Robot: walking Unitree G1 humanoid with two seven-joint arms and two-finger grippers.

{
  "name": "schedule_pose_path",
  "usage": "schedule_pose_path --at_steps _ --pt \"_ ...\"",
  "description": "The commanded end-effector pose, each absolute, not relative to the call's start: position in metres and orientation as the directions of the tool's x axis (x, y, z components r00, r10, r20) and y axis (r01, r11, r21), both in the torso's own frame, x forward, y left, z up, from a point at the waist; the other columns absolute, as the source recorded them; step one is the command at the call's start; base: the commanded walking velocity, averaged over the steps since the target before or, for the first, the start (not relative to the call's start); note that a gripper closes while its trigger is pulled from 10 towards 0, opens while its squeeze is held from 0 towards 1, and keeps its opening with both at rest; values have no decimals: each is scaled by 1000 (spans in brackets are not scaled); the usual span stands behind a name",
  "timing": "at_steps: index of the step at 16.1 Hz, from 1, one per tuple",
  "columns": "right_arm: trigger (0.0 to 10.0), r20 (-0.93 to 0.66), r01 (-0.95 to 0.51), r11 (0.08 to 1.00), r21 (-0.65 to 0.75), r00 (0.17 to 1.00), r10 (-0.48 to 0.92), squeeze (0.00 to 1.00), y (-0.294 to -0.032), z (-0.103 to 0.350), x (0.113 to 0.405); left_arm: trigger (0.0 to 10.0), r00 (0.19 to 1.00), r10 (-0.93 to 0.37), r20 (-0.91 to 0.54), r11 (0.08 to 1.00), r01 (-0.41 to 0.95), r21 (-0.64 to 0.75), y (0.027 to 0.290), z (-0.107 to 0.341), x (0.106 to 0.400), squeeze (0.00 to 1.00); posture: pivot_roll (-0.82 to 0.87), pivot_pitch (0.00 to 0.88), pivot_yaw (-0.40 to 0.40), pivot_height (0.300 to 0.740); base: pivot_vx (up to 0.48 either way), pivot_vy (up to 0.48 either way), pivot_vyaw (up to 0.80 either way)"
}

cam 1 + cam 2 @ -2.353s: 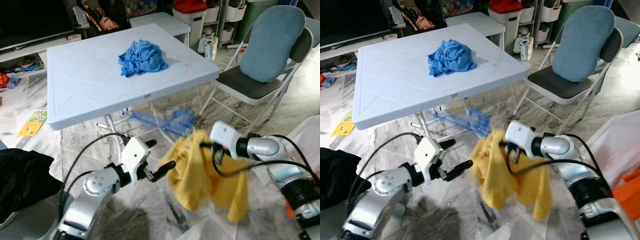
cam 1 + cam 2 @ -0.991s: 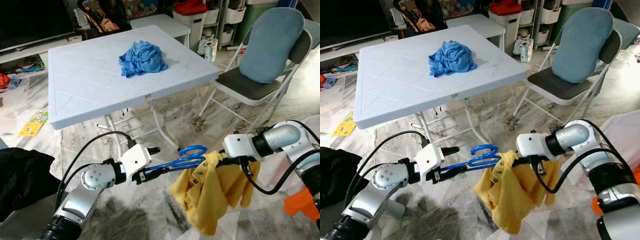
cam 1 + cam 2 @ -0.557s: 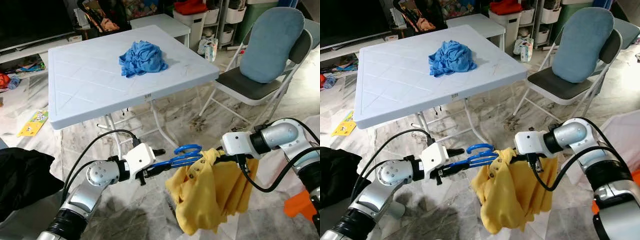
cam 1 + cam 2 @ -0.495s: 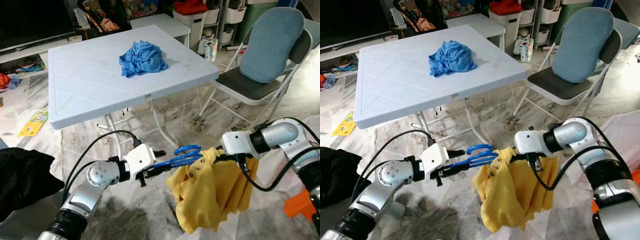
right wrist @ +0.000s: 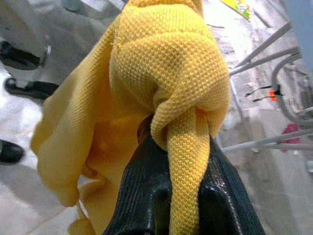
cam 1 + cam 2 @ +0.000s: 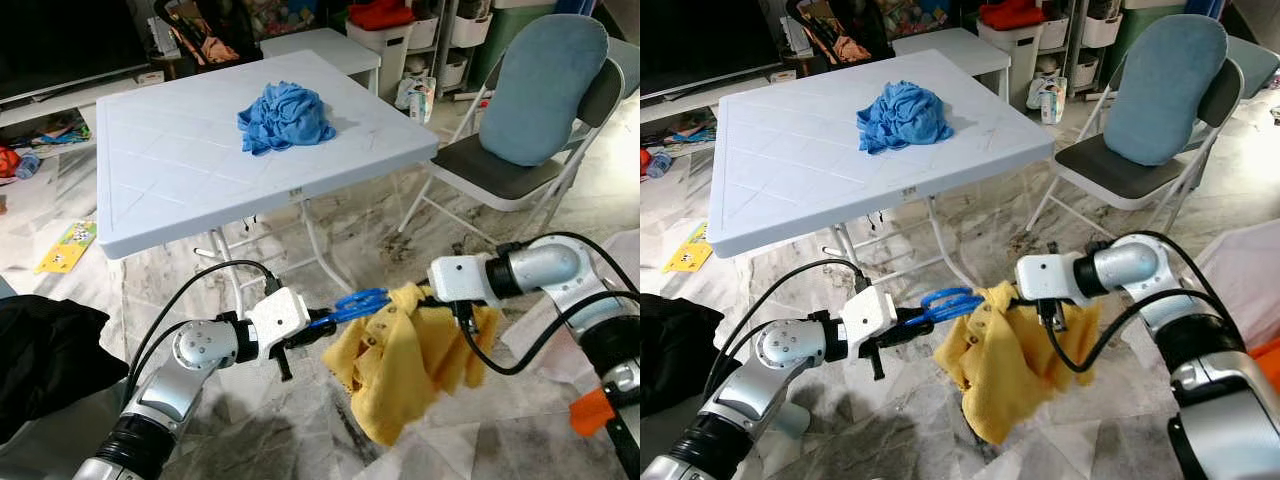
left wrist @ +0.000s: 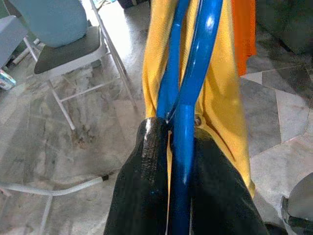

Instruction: Hang hanger

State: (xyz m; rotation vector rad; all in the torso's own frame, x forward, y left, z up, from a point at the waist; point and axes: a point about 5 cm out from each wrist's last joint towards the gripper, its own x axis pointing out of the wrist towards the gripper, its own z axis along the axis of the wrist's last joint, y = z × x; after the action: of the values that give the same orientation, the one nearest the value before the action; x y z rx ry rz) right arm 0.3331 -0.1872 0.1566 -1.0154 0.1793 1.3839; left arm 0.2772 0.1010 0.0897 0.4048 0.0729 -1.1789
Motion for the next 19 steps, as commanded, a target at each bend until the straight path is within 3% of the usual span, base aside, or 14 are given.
schedule_pose_path --at_steps 1,6,7,8,13,19 --pt "10000 -499 -775 -106 -623 289 817 0 -166 187 343 0 338 -894 -294 268 929 255 93 84 273 0 -152 0 45 740 0 0 0" --pt "10000 -511 -814 -83 -575 278 813 0 -166 183 345 0 384 -885 -265 323 914 246 95 84 276 0 -153 0 41 740 0 0 0" --pt "10000 -509 -811 -82 -579 281 813 843 -166 183 346 0 393 -883 -258 336 911 239 95 84 276 0 -153 0 41 740 0 0 0" --pt "10000 -514 -832 -60 -552 282 810 1000 -166 180 347 0 389 -886 -253 345 917 202 95 82 274 0 -152 0 38 740 0 0 0" --pt "10000 -545 -790 -19 -613 405 734 1000 -171 167 354 0 448 -877 -176 435 894 109 91 82 272 0 -146 0 34 740 0 0 0" --pt "10000 -495 -702 139 -699 615 614 1000 -177 166 371 0 521 -847 -110 524 851 -5 92 85 273 0 -133 0 36 740 0 0 0"
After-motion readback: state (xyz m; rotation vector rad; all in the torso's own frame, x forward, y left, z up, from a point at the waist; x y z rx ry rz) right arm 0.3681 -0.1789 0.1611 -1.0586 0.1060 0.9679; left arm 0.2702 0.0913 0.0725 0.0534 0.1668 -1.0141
